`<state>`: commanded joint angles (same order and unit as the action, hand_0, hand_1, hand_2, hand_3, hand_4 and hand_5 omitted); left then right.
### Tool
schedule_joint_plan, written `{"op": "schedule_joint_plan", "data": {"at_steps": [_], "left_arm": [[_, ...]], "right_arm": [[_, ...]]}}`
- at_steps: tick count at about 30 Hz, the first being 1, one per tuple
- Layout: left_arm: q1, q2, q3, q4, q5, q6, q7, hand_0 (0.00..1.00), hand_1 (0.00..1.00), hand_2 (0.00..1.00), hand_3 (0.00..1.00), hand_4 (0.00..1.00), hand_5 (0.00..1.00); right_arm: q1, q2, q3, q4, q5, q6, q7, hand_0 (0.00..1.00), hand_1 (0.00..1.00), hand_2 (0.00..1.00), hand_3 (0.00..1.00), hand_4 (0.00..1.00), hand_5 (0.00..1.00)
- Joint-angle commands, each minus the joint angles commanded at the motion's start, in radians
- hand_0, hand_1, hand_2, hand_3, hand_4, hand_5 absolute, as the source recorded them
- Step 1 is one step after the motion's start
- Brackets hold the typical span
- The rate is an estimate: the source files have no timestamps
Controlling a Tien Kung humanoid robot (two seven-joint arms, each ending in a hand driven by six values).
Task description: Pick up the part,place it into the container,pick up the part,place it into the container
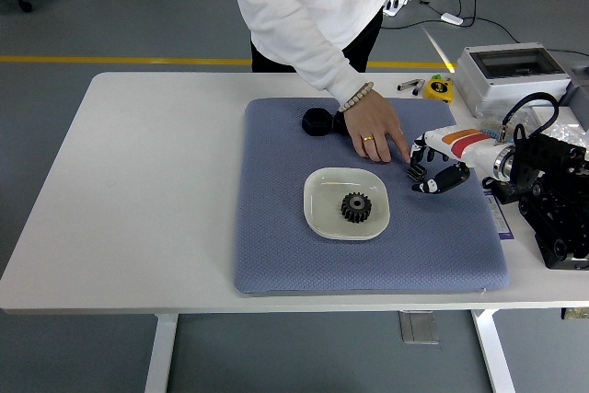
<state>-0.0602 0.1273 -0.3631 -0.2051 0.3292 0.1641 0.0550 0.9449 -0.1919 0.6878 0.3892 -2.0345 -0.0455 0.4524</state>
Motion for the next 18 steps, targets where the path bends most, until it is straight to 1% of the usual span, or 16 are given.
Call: {"op": "schedule_joint_plan", "data": {"at_steps": [3, 4, 6, 11, 18], "left_arm": [[-0.001, 0.000, 0.000, 0.000, 0.000, 0.000, 0.000, 0.843, 0.883, 0.889, 0.797, 0.827, 0.683], [-0.001, 0.000, 0.000, 0.000, 0.000, 0.000, 0.000, 0.843, 0.882, 0.889, 0.796, 0.827, 0.683], [-0.002, 0.000, 0.001, 0.000, -0.002, 0.000, 0.000, 0.843, 0.882, 0.889, 0.796, 0.827, 0.683], [-0.002, 0.001, 0.003, 0.000, -0.003, 0.000, -0.001, 0.842, 0.882, 0.889, 0.797, 0.826, 0.683], [-0.001, 0.000, 0.002, 0.001, -0.002, 0.000, -0.001, 0.843, 0.883, 0.889, 0.797, 0.825, 0.684]], "right_arm": [[0.002, 0.007, -0.010, -0.013, 0.028, -0.034, -0.006, 0.417, 0.508, 0.583, 0.545, 0.849, 0.265], [0.002, 0.008, -0.010, -0.016, 0.032, -0.043, -0.008, 0.419, 0.506, 0.581, 0.551, 0.832, 0.260], [0.004, 0.008, -0.010, -0.019, 0.034, -0.050, -0.010, 0.419, 0.506, 0.581, 0.551, 0.832, 0.260], [0.004, 0.003, -0.011, -0.016, 0.032, -0.049, -0.013, 0.420, 0.505, 0.579, 0.552, 0.828, 0.255], [0.002, 0.001, -0.015, -0.012, 0.027, -0.032, -0.013, 0.419, 0.503, 0.579, 0.553, 0.818, 0.247]]}}
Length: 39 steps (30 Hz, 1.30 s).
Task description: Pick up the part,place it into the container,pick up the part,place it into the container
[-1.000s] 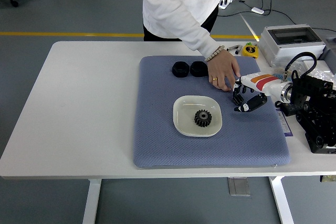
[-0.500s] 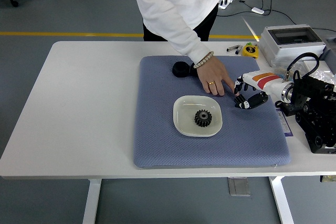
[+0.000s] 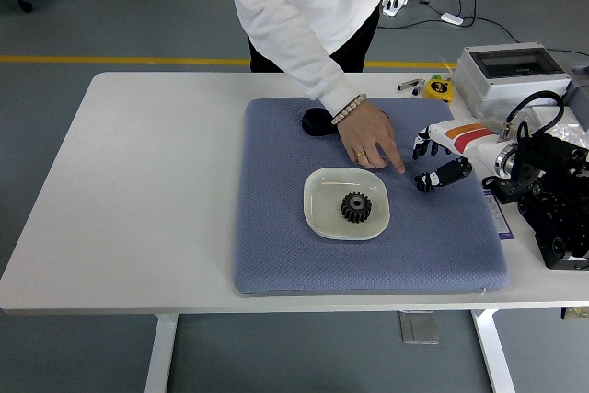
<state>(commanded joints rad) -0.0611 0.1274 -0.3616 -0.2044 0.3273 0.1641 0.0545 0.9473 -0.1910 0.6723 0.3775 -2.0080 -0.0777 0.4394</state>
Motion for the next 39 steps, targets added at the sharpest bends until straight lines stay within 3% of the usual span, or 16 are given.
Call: {"op": "schedule_joint_plan", "data": {"at_steps": [21, 22, 28, 39], "left_arm": [[-0.005, 0.001, 0.000, 0.000, 0.007, 0.002, 0.001, 0.842, 0.882, 0.889, 0.796, 0.825, 0.684], [-0.005, 0.002, 0.000, 0.000, 0.007, 0.002, 0.001, 0.843, 0.882, 0.888, 0.796, 0.824, 0.683], [-0.005, 0.002, -0.005, 0.000, 0.015, 0.003, 0.003, 0.843, 0.882, 0.888, 0.796, 0.824, 0.684], [-0.005, 0.002, -0.008, 0.000, 0.023, 0.002, 0.004, 0.843, 0.882, 0.888, 0.796, 0.825, 0.683]], "right_arm": [[-0.018, 0.000, -0.056, -0.017, 0.025, 0.000, -0.035, 0.420, 0.508, 0.590, 0.575, 0.821, 0.245], [-0.020, 0.001, -0.058, -0.022, 0.029, -0.003, -0.038, 0.427, 0.513, 0.608, 0.625, 0.832, 0.252], [-0.022, 0.009, -0.072, -0.040, 0.052, -0.015, -0.046, 0.429, 0.513, 0.616, 0.656, 0.837, 0.254], [-0.024, 0.016, -0.099, -0.057, 0.090, -0.022, -0.050, 0.416, 0.508, 0.593, 0.618, 0.825, 0.250]]}}
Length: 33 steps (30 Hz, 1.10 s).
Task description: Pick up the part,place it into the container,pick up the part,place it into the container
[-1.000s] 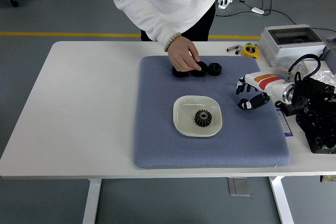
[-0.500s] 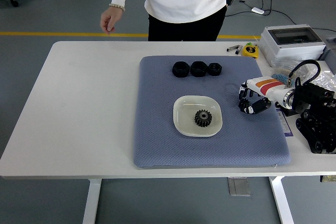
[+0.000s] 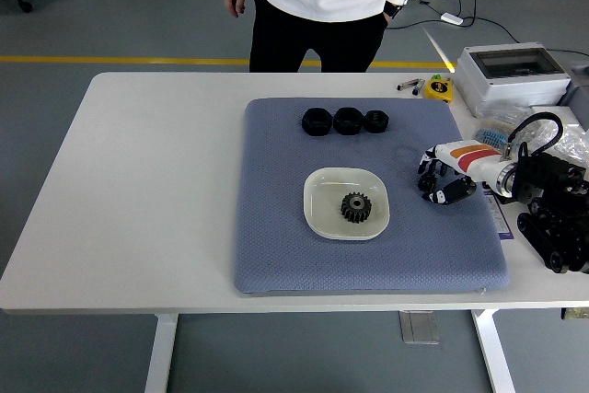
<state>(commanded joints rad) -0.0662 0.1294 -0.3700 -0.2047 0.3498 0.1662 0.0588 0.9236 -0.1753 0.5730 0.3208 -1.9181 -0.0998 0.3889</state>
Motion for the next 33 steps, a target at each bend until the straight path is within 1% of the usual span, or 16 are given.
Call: {"op": "schedule_joint_plan", "data": {"at_steps": [1, 6, 7, 12, 13, 17, 19, 24, 25, 30, 31, 33], "left_arm": [[-0.001, 0.000, 0.002, 0.000, -0.002, 0.000, -0.001, 0.843, 0.882, 0.888, 0.795, 0.823, 0.684], [-0.003, 0.000, 0.005, 0.000, -0.007, 0.000, -0.002, 0.843, 0.882, 0.888, 0.795, 0.823, 0.684], [-0.004, 0.000, 0.007, 0.000, -0.008, 0.000, -0.002, 0.842, 0.882, 0.889, 0.796, 0.823, 0.682], [-0.004, -0.001, 0.009, 0.000, -0.013, 0.001, -0.003, 0.842, 0.882, 0.889, 0.796, 0.823, 0.682], [-0.004, -0.001, 0.010, 0.000, -0.015, 0.002, -0.004, 0.842, 0.882, 0.887, 0.795, 0.824, 0.682], [-0.004, -0.002, 0.009, 0.000, -0.015, 0.003, -0.004, 0.842, 0.882, 0.887, 0.795, 0.824, 0.682], [-0.004, -0.002, 0.009, 0.000, -0.015, 0.003, -0.004, 0.843, 0.881, 0.887, 0.795, 0.824, 0.683], [-0.004, -0.002, 0.009, -0.001, -0.016, 0.004, -0.004, 0.843, 0.881, 0.887, 0.795, 0.824, 0.683], [-0.004, -0.002, 0.010, -0.001, -0.018, 0.003, -0.005, 0.843, 0.881, 0.887, 0.794, 0.823, 0.683], [-0.003, -0.002, 0.011, -0.001, -0.019, 0.003, -0.005, 0.843, 0.881, 0.887, 0.794, 0.823, 0.683], [-0.003, -0.002, 0.011, -0.001, -0.020, 0.003, -0.005, 0.843, 0.880, 0.887, 0.795, 0.822, 0.683], [-0.002, -0.002, 0.013, -0.001, -0.022, 0.003, -0.006, 0.843, 0.880, 0.887, 0.795, 0.822, 0.683]], "right_arm": [[0.000, 0.000, -0.001, 0.000, 0.003, 0.001, 0.000, 0.376, 0.471, 0.535, 0.524, 0.769, 0.257], [0.001, 0.001, 0.006, 0.003, 0.006, -0.014, -0.001, 0.376, 0.471, 0.535, 0.524, 0.769, 0.257], [0.001, 0.001, 0.007, 0.003, 0.006, -0.019, -0.001, 0.333, 0.429, 0.490, 0.499, 0.722, 0.271], [0.001, 0.004, 0.002, 0.001, 0.008, -0.025, -0.004, 0.333, 0.429, 0.490, 0.499, 0.722, 0.271], [0.000, 0.005, -0.001, 0.002, 0.010, -0.025, -0.005, 0.310, 0.407, 0.469, 0.497, 0.709, 0.291], [-0.002, 0.010, -0.009, 0.000, 0.016, -0.020, -0.009, 0.310, 0.407, 0.469, 0.497, 0.709, 0.291], [-0.002, 0.012, -0.012, -0.001, 0.016, -0.013, -0.013, 0.291, 0.401, 0.467, 0.497, 0.715, 0.301], [0.000, 0.012, -0.012, 0.000, 0.016, 0.004, -0.015, 0.291, 0.401, 0.467, 0.497, 0.715, 0.301], [0.000, 0.011, -0.010, 0.003, 0.015, 0.004, -0.014, 0.233, 0.378, 0.441, 0.481, 0.714, 0.303], [0.002, 0.012, -0.007, 0.007, 0.016, -0.001, -0.015, 0.233, 0.378, 0.441, 0.481, 0.714, 0.303], [0.002, 0.012, -0.007, 0.007, 0.016, -0.002, -0.016, 0.146, 0.311, 0.393, 0.458, 0.769, 0.237], [0.002, 0.011, -0.008, 0.007, 0.018, -0.004, -0.016, 0.146, 0.311, 0.393, 0.458, 0.769, 0.237]]}}
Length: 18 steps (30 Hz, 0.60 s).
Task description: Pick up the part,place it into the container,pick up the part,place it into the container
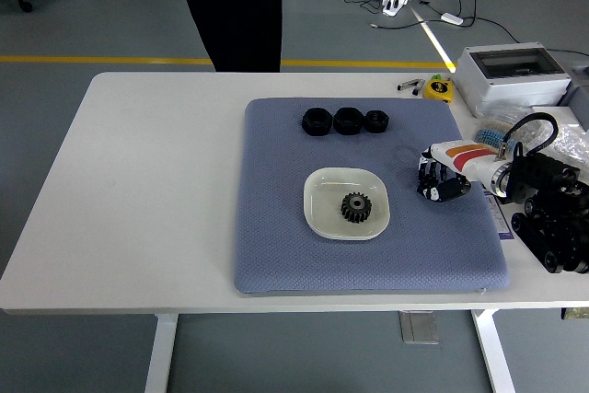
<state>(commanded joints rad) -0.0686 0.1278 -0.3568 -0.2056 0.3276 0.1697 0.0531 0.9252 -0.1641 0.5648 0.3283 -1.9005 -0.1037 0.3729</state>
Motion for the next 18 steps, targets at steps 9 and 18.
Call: {"op": "schedule_joint_plan", "data": {"at_steps": [9, 18], "left_arm": [[0.001, 0.000, 0.001, 0.000, -0.002, 0.001, -0.001, 0.841, 0.879, 0.886, 0.795, 0.824, 0.683], [0.003, 0.000, 0.002, 0.000, -0.006, 0.001, -0.001, 0.841, 0.876, 0.886, 0.793, 0.824, 0.683]], "right_arm": [[-0.001, 0.001, -0.015, 0.001, 0.003, 0.011, 0.001, 0.050, 0.186, 0.297, 0.399, 0.846, 0.182], [0.002, -0.002, -0.001, 0.010, 0.007, 0.004, 0.005, 0.002, 0.144, 0.254, 0.362, 0.828, 0.202]]}}
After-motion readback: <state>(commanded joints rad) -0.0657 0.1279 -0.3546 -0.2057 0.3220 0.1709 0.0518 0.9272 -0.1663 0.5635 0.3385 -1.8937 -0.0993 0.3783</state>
